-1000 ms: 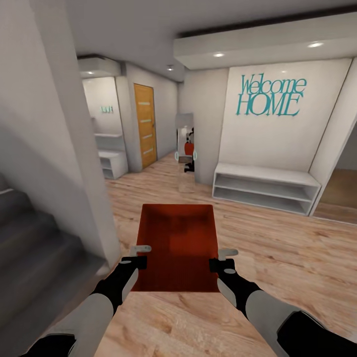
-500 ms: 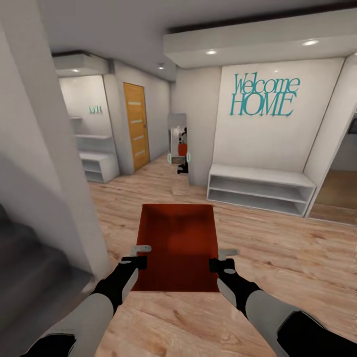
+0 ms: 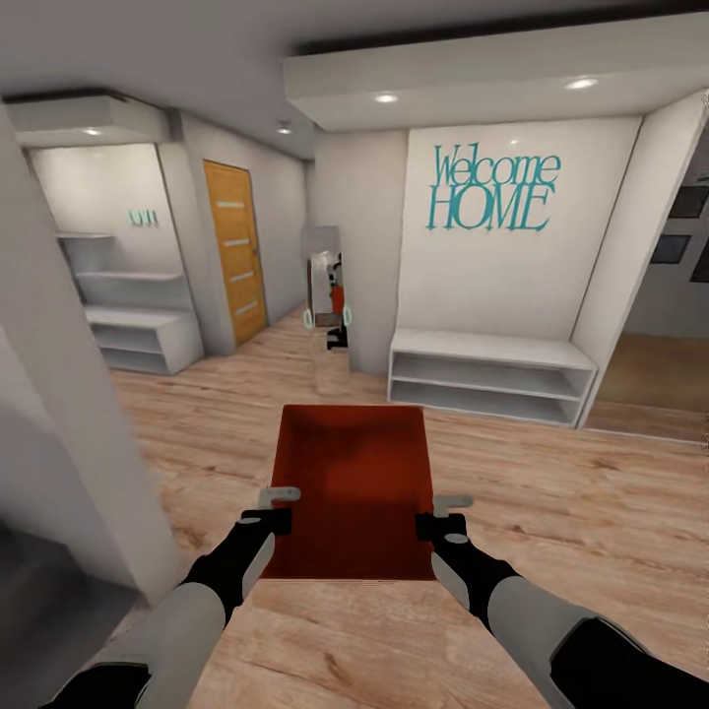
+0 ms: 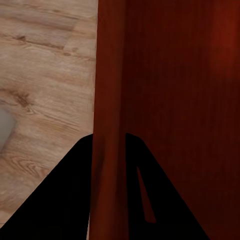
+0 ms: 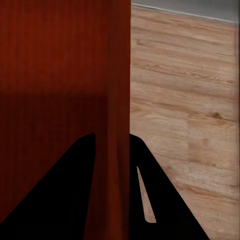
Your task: Move the two storage containers from the living room to the garage. In the garage, place one container on the floor and stack the other container on top of it (either order is fine).
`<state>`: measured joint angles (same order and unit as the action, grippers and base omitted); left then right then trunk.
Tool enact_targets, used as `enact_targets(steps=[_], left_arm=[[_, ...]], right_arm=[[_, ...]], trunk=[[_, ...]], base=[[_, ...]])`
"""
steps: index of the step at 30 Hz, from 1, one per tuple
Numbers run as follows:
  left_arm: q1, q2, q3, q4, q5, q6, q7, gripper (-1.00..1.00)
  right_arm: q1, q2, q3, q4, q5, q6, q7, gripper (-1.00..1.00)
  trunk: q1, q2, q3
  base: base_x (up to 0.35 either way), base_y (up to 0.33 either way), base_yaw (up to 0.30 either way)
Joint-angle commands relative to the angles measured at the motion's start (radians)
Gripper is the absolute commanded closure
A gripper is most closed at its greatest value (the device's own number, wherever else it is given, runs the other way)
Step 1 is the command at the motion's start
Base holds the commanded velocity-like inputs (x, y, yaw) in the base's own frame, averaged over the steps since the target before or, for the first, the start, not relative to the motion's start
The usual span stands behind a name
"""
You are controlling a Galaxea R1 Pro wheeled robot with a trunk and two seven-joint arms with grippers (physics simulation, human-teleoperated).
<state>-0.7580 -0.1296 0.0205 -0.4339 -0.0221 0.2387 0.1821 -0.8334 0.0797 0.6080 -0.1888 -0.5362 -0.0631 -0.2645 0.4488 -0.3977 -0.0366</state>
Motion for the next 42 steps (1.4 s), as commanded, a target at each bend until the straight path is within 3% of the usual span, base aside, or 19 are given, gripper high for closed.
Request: enact_targets(steps=[1,32,42], left_arm=[[0.0,0.001,-0.005,0.015,-0.002,0.006,0.007,1.0],[0.0,0.004,-0.003,0.015,-0.001,0.006,0.005,1.0],[0.0,0.021,-0.001,0.017,0.001,0.006,-0.001,1.0]], right_arm=[[-0.002,0.0,-0.007,-0.003,0.004,-0.032,0.001,1.0],[-0.002,-0.001,-0.007,-0.002,0.003,-0.033,0.001,1.0],[-0.003,-0.001,-0.007,-0.003,0.002,-0.033,0.001,1.0]], trunk=[[0.001,-0.002,-0.002],[0.001,-0.002,-0.002],[0.001,-0.002,-0.002]], base=[[0.322,0.0,-0.132],[0.322,0.0,-0.009],[0.322,0.0,0.0]])
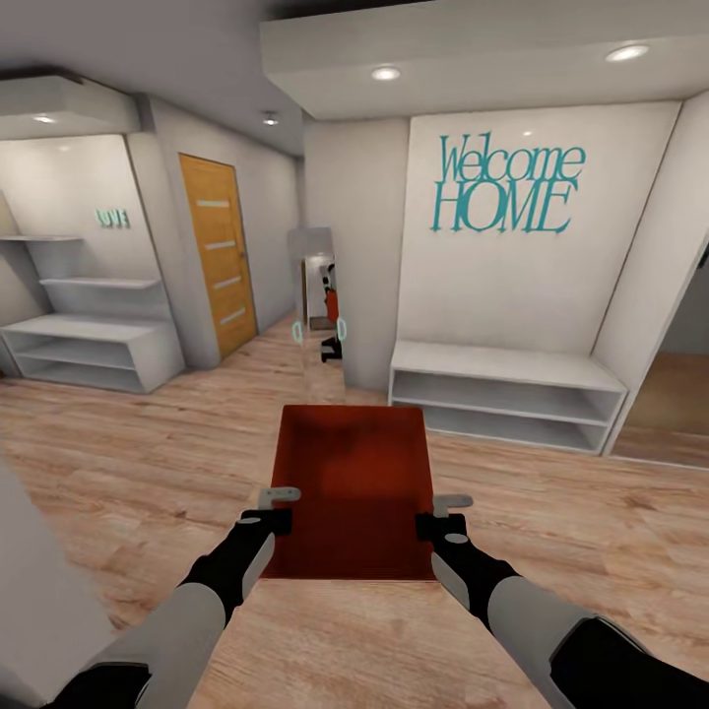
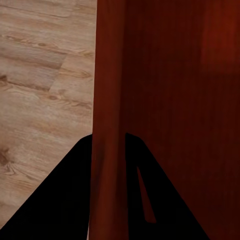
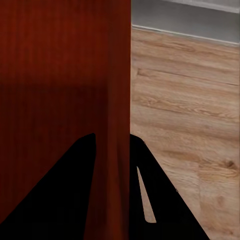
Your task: Move the two storage containers from the living room to the garage. In the garage, place one container on the floor and stack the other container on top of it (either order is fine).
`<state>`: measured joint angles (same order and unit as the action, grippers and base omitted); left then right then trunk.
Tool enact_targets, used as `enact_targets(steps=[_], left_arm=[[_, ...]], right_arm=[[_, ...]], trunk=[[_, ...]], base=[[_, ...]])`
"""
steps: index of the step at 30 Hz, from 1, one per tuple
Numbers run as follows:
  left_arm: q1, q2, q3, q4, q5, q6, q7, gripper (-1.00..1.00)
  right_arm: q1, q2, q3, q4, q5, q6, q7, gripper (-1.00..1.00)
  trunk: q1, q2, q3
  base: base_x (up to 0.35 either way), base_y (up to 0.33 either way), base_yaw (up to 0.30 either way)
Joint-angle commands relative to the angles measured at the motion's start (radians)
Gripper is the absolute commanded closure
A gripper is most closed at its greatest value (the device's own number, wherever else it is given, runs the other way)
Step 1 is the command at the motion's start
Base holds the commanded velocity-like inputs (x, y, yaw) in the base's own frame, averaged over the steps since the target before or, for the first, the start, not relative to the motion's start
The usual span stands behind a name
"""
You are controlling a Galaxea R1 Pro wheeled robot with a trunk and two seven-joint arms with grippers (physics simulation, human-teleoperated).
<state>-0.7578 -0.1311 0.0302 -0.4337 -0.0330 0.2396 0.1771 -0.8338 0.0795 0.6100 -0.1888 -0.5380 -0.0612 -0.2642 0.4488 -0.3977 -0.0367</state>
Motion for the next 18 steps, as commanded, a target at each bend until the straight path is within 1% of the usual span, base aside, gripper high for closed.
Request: enact_targets(steps=[1,8,18], left_arm=[[0.0,0.027,-0.011,0.016,0.012,0.004,0.003,1.0],[0.0,0.035,-0.01,0.016,0.014,0.004,0.002,1.0],[0.0,0.037,-0.01,0.018,0.015,0.004,0.002,1.0]], right_arm=[[-0.002,0.0,-0.009,-0.003,0.004,-0.035,0.0,1.0],[-0.002,0.0,-0.009,-0.003,0.004,-0.034,0.0,1.0],[-0.002,-0.001,-0.009,-0.003,0.004,-0.035,0.0,1.0]], trunk=[[0.001,-0.002,-0.002],[0.001,-0.002,-0.002],[0.001,-0.002,-0.002]], base=[[0.322,0.0,0.0],[0.322,0.0,0.0],[0.322,0.0,0.0]])
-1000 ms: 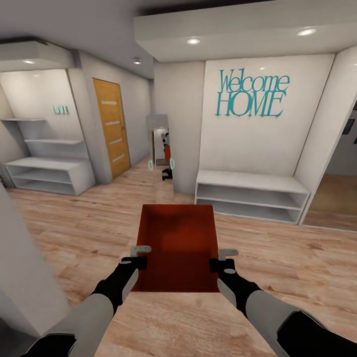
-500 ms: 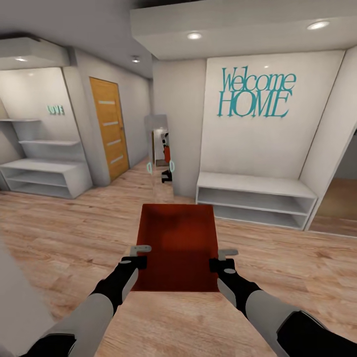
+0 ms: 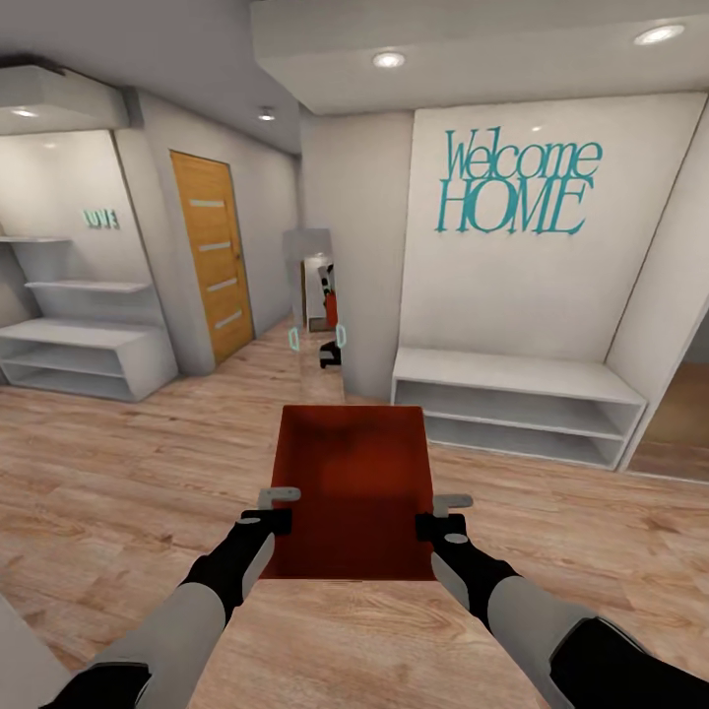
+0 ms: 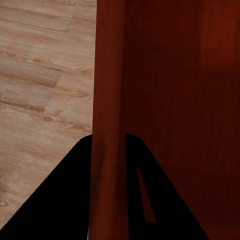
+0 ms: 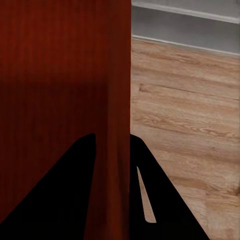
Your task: Move the two storage containers from the living room to the garage. In the garage, place one container on the floor and stack the other container on top of it (either order is fine).
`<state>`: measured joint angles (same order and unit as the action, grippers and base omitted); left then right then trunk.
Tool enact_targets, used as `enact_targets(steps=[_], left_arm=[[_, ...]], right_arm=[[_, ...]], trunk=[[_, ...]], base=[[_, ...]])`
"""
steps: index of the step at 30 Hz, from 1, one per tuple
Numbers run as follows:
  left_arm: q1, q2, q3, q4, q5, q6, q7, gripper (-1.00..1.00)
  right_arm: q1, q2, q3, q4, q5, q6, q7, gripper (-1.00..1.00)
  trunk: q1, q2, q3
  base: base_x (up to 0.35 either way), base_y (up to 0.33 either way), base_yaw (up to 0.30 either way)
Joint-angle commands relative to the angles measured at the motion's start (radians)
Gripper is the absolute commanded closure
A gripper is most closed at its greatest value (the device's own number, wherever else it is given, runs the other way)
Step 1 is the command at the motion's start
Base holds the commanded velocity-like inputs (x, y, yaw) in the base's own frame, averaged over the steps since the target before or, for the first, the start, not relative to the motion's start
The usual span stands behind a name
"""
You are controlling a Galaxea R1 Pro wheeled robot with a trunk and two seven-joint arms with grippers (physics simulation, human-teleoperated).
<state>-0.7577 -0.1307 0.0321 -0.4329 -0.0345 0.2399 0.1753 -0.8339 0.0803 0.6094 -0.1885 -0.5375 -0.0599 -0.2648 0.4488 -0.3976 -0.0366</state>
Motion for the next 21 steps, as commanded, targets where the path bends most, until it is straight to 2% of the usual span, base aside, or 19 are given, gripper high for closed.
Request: enact_targets(steps=[1,21], left_arm=[[0.0,0.037,-0.012,0.017,0.016,0.004,0.003,1.0],[0.0,0.038,-0.012,0.019,0.015,0.004,0.004,1.0]], right_arm=[[-0.002,-0.002,-0.008,-0.003,0.004,-0.036,0.001,1.0],[-0.002,-0.002,-0.008,-0.003,0.004,-0.037,0.001,1.0]], trunk=[[0.001,-0.002,-0.002],[0.001,-0.002,-0.002]], base=[[0.322,0.0,0.0],[0.322,0.0,0.0]])
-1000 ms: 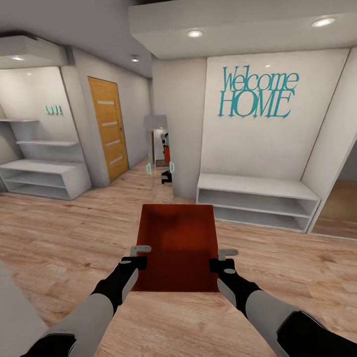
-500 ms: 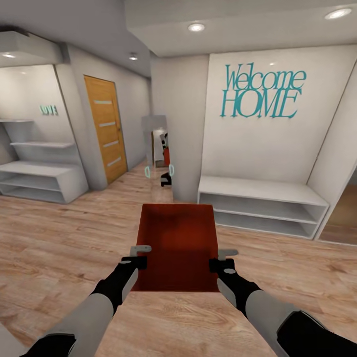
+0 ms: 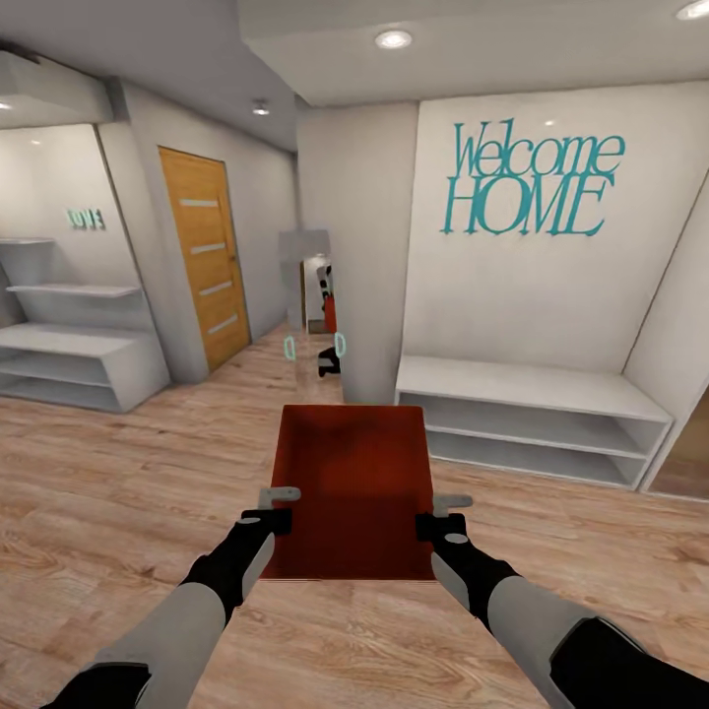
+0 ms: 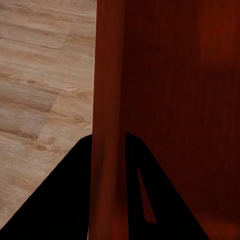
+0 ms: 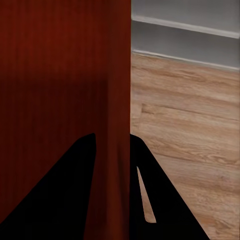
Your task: Move the two storage containers from the living room to the garage. In the garage, place one container on the floor and stack the other container on top of it (either order is fine).
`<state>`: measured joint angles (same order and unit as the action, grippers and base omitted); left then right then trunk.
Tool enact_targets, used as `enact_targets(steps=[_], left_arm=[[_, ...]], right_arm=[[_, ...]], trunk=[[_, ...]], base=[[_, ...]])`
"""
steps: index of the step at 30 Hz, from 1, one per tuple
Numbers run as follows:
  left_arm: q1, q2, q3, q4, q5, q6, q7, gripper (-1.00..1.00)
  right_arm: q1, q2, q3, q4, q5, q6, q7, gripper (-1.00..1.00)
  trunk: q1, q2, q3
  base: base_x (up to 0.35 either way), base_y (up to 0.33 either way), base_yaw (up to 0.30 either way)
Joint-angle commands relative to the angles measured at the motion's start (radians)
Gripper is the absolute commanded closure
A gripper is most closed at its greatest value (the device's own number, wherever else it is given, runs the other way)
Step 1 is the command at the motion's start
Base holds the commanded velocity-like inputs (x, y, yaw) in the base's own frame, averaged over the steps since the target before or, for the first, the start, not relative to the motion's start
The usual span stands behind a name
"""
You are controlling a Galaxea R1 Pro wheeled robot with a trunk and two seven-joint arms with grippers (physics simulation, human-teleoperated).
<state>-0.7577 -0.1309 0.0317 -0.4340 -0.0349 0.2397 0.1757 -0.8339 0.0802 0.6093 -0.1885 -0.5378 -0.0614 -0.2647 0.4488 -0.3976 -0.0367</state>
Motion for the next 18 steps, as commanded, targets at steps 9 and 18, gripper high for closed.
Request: enact_targets(steps=[9,18], left_arm=[[0.0,0.038,-0.012,0.02,0.015,0.004,0.004,1.0],[0.0,0.038,-0.012,0.02,0.015,0.004,0.004,1.0]], right_arm=[[-0.002,-0.002,-0.008,-0.003,0.002,-0.034,0.001,1.0],[-0.002,-0.002,-0.008,-0.003,0.002,-0.034,0.001,1.0]], trunk=[[0.001,-0.002,-0.002],[0.001,-0.002,-0.002]], base=[[0.322,0.0,0.175],[0.322,0.0,0.268]])
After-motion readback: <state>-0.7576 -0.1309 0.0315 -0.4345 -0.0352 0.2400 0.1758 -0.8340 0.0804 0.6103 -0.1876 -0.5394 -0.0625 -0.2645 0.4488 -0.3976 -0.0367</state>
